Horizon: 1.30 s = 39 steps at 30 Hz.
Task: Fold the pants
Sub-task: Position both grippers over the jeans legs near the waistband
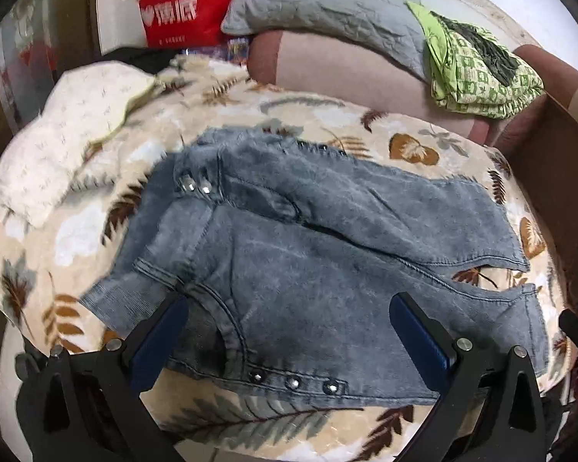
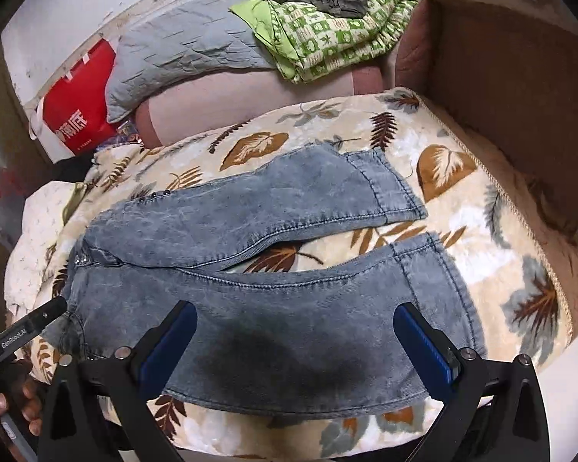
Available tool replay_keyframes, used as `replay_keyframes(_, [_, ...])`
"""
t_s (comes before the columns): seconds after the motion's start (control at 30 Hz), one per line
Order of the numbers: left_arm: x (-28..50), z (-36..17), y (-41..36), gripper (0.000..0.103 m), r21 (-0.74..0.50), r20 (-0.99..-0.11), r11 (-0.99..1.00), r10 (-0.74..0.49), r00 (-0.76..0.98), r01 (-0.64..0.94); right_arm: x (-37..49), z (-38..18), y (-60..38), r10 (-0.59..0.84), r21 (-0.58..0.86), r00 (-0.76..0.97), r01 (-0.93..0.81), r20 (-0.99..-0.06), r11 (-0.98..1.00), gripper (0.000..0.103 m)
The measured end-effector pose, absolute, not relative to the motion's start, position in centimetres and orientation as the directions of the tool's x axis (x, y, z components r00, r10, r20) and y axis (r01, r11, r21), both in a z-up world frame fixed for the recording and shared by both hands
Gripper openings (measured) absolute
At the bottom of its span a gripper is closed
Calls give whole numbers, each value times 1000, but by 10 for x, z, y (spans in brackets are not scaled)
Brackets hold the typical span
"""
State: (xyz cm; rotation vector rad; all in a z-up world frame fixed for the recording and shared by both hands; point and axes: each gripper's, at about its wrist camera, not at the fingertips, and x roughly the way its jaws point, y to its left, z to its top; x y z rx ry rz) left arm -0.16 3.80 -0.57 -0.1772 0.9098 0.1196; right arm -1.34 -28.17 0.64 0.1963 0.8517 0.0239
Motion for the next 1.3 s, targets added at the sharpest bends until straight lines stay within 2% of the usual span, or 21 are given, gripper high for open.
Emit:
replay_keyframes(0.33, [4,-14,44,103,-128,-807,973,9,590,-190,-9,-8,-271,107,178,641,48,-760,983,103])
replay_keyframes(1.3, [6,-31,56,103,-72,-812,980,49,581,-183,-4,-27,-256,141,195,605,25,-784,981,103])
